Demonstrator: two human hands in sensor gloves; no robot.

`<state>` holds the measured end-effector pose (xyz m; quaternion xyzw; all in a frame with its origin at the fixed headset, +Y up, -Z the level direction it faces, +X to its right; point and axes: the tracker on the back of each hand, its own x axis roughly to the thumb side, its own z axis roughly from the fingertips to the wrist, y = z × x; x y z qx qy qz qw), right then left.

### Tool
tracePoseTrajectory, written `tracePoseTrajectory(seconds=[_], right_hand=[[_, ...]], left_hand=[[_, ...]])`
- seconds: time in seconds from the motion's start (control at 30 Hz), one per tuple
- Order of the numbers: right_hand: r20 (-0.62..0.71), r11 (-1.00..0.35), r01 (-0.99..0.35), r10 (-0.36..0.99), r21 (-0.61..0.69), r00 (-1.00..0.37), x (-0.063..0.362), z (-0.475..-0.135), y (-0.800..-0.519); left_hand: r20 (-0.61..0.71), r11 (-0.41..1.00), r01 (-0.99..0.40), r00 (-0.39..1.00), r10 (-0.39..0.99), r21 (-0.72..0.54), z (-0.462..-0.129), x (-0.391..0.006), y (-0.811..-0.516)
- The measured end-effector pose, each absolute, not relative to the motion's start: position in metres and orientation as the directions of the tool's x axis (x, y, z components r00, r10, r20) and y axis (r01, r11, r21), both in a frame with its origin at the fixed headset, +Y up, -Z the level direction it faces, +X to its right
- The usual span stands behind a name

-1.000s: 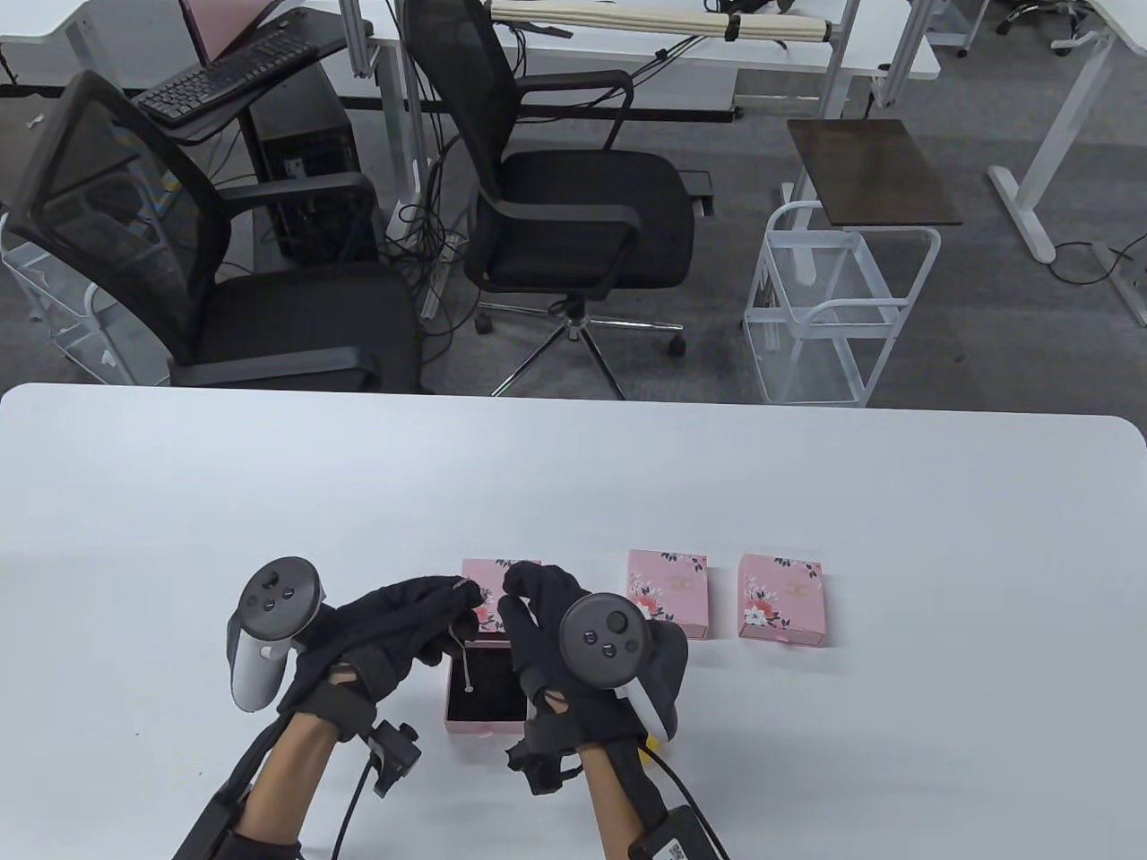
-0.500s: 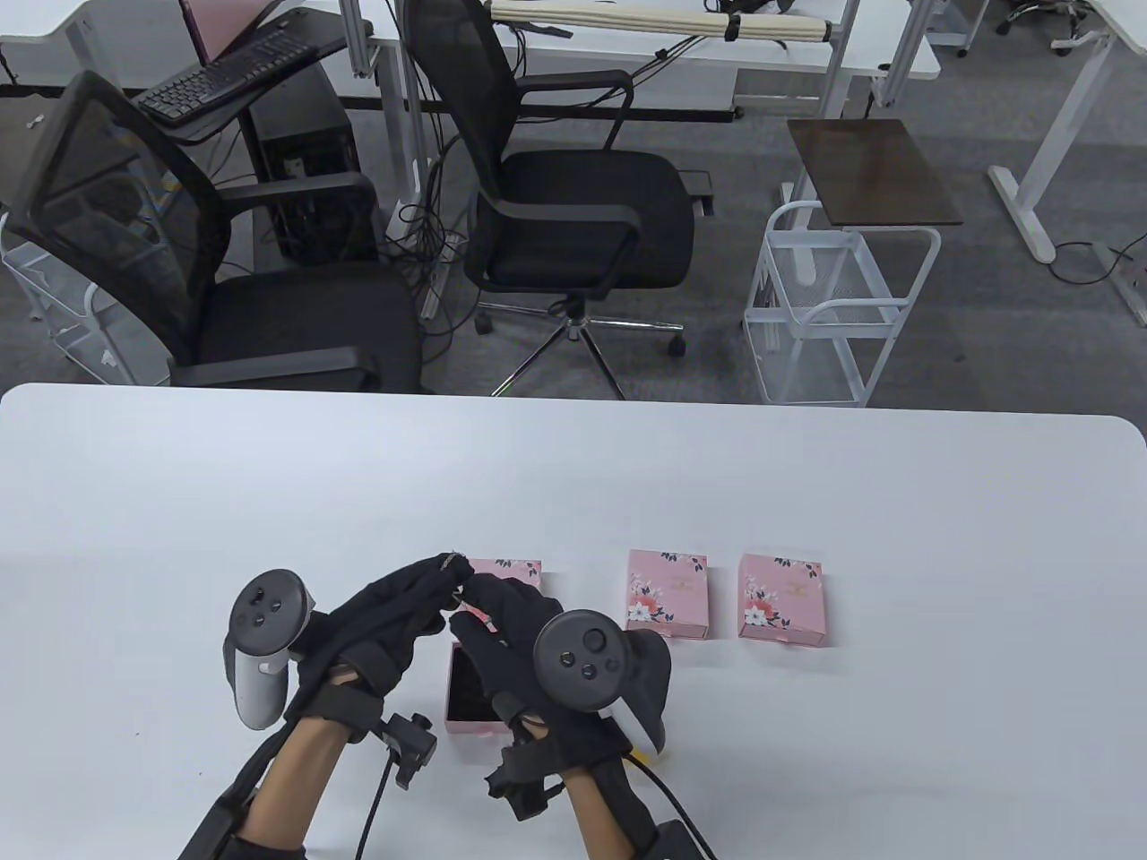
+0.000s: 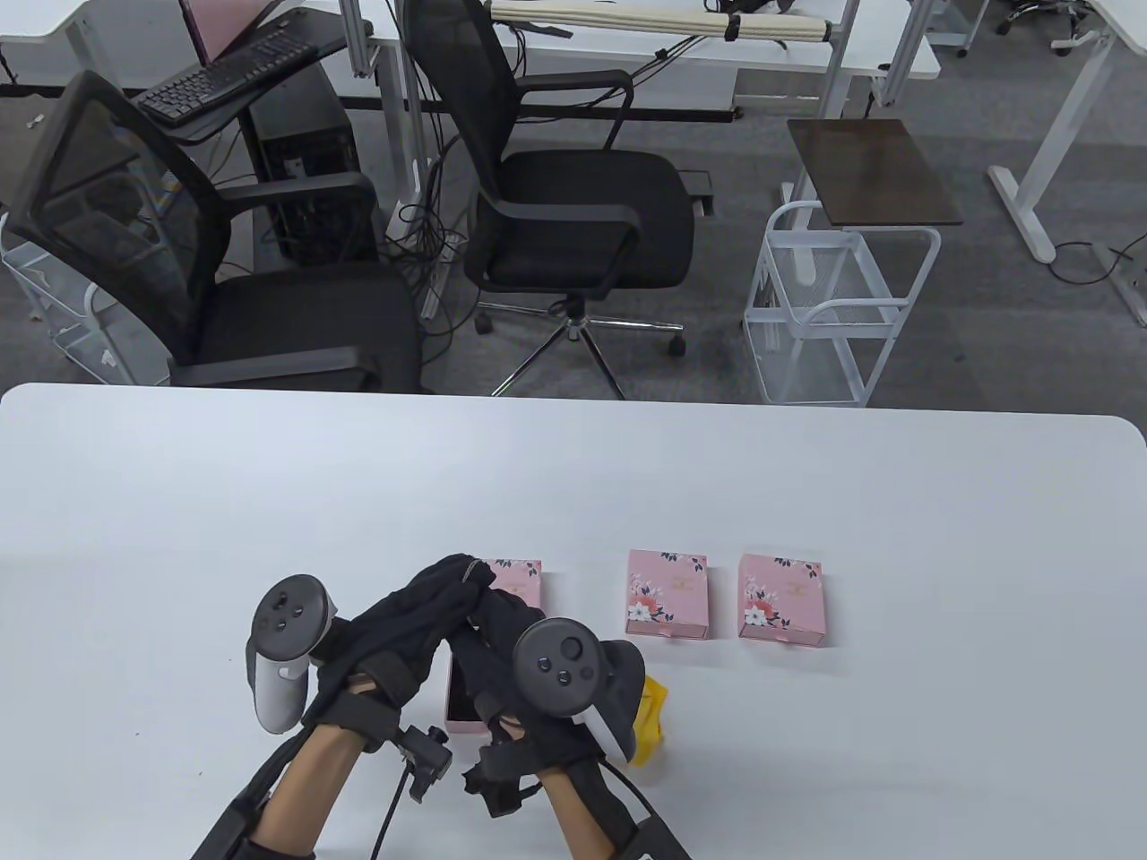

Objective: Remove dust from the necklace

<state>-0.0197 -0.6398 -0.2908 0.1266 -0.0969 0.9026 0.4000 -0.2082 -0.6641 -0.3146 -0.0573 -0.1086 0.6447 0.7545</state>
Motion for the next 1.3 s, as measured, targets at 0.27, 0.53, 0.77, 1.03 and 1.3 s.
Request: tracePoseTrajectory(seconds=[0.27, 0.53, 0.77, 1.03, 1.3], right_hand=[[0.32, -0.681, -0.728, 0.676, -0.07, -0.664, -0.02, -0.291, -0.639], [0.337, -0.69, -0.721, 0.665, -0.062, -0.666, -0.02, -0.292, -0.639], [0.334, -0.721, -0.692, 0.645, -0.035, -0.688, -0.021, -0.293, -0.64], [0.342, -0.77, -0.638, 0.602, 0.008, -0.722, -0.026, -0.293, -0.64], [0.345, -0.787, -0.614, 0.59, 0.048, -0.729, -0.029, -0.293, -0.64]], left_hand=[[0.099, 0.156, -0.969, 0.139, 0.985, -0.194, -0.315, -0.215, -0.661], [0.124, 0.21, -0.967, 0.193, 0.973, -0.146, -0.316, -0.223, -0.655], [0.112, 0.242, -0.964, 0.229, 0.967, -0.115, -0.317, -0.233, -0.653], [0.096, 0.236, -0.971, 0.231, 0.968, -0.038, -0.315, -0.243, -0.65], [0.121, 0.154, -0.987, 0.16, 0.98, 0.052, -0.317, -0.258, -0.647]])
